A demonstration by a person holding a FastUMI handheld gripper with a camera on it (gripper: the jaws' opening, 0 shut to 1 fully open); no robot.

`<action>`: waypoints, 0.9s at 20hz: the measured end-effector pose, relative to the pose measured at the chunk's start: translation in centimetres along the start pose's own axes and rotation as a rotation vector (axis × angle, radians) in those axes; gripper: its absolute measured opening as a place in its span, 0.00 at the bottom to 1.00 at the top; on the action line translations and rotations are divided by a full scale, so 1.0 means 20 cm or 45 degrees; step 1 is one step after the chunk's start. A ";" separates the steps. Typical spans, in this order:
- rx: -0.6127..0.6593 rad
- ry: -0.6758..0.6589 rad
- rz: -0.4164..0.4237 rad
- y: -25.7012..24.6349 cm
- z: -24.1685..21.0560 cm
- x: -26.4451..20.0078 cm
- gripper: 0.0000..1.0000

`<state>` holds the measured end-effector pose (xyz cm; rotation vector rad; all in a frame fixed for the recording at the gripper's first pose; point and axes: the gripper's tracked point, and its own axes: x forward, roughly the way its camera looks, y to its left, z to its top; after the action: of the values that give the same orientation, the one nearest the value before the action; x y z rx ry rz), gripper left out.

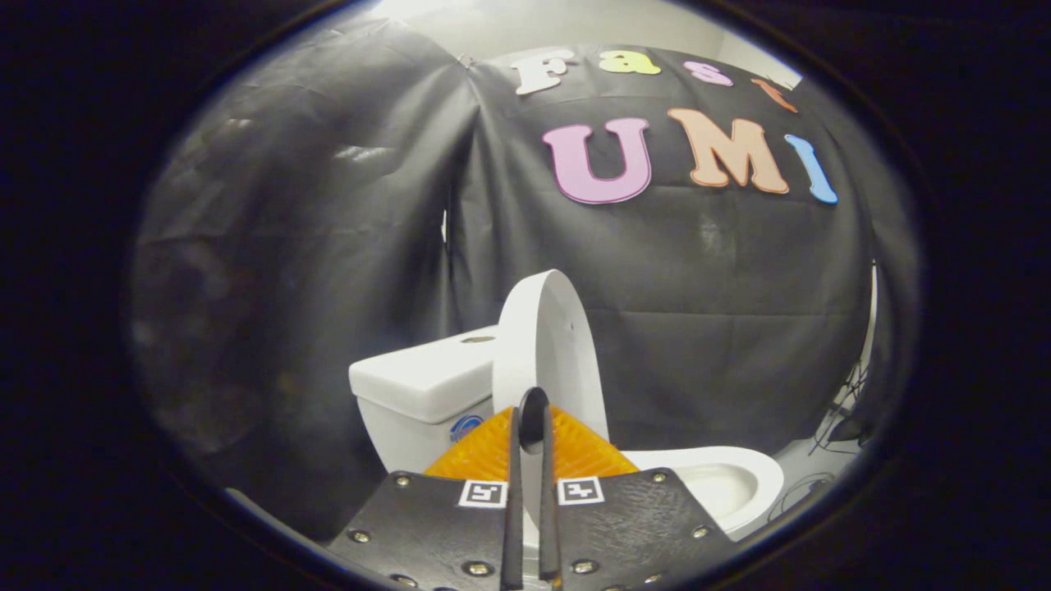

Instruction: Open the toilet lid.

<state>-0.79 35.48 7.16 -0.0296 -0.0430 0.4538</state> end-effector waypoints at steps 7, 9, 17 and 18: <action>0.050 0.026 0.056 0.04 0.00 -0.01 0.12; 0.053 0.018 0.069 0.03 0.03 -0.04 0.12; 0.051 -0.026 -0.027 -0.18 0.16 -0.15 0.23; 0.059 -0.029 -0.045 -0.22 0.18 -0.16 0.27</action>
<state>-1.97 30.16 10.73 0.0221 -0.0556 0.4193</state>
